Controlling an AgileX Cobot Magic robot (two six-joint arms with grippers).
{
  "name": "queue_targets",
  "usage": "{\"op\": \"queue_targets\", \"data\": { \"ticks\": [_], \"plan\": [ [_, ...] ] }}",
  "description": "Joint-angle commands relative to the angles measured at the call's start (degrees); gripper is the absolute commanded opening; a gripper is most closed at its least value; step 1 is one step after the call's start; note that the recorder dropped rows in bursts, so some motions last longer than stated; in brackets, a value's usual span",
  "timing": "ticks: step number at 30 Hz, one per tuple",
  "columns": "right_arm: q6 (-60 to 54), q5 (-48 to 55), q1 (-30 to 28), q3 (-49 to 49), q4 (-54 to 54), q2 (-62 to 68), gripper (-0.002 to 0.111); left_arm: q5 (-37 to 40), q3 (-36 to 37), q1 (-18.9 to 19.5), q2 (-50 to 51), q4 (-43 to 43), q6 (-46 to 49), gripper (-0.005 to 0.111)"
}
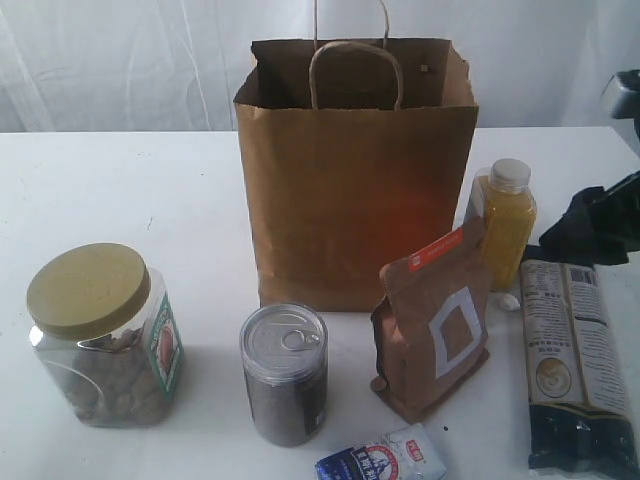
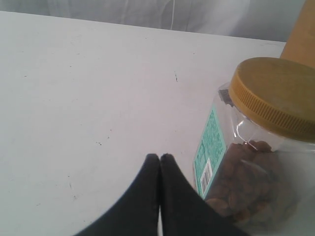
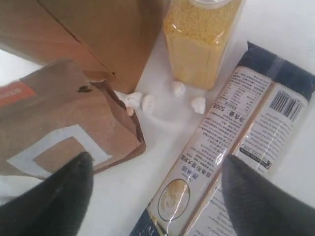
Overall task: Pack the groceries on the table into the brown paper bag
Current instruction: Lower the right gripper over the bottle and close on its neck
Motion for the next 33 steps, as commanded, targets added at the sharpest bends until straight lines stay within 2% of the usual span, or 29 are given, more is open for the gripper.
{"op": "queue_targets", "data": {
  "ticks": [1, 10, 14, 18, 23, 33],
  "plan": [
    [0.2, -2.2, 0.1, -0.4, -0.2, 0.1, 0.077, 0.0, 0.2, -0.1, -0.3, -0.2, -0.1, 0.0],
    [5.2, -9.0, 0.1, -0.6, 1.2, 0.1, 0.077, 0.0, 0.2, -0.1, -0.3, -0.2, -0.1, 0.0],
    [4.8, -8.3, 0.3, -0.6, 9.6, 0.1, 0.077, 0.0, 0.2, -0.1, -0.3, -0.2, -0.1, 0.0],
    [1.1, -14.4, 4.3, -0.6, 10.0, 0.8, 0.077, 0.0, 0.2, -0.1, -0.3, -0.2, -0.1, 0.0],
    [-0.1, -24.8, 6.3, -0.7, 9.5, 6.8, 0.077, 0.0, 0.2, -0.1, -0.3, -0.2, -0.1, 0.0],
    [-1.6, -27.9, 9.2, -3.4, 9.5, 16.7, 0.077, 0.0, 0.2, -0.1, -0.3, -0.2, -0.1, 0.0]
  ]
}}
